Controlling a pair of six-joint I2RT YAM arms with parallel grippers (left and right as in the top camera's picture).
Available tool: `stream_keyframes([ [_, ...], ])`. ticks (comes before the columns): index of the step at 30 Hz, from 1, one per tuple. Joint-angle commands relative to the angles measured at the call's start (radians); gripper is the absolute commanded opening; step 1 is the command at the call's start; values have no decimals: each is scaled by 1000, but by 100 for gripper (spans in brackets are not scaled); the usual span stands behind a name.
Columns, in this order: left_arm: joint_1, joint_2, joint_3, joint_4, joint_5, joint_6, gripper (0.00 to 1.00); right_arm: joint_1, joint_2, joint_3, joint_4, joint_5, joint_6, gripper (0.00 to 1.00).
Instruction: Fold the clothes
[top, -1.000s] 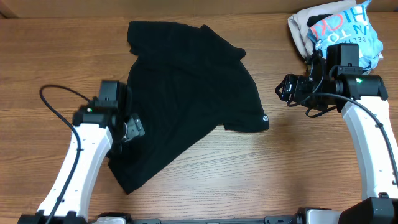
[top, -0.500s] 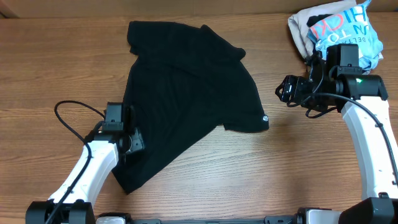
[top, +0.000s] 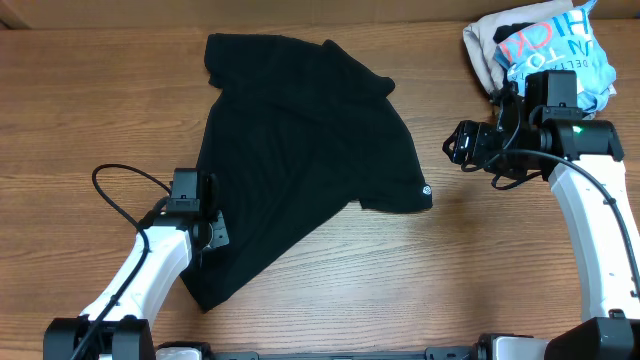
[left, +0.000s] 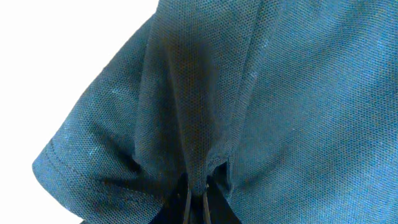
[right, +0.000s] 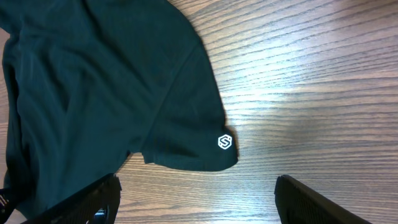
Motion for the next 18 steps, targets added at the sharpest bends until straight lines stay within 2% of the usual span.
stream_keyframes([
  [1,27,7,39,-4,-44,-22,4,2,0,18,9,0,-6,83],
  [6,129,7,187,-26,-56,13,4,2,0,18,12,0,-6,83],
  [9,214,7,259,-16,-127,27,4,2,0,18,10,0,-6,83],
  [15,415,18,279,114,-231,34,4,2,0,18,13,-1,-6,83],
  [18,499,51,279,192,-224,34,5,2,0,18,18,-1,-6,84],
])
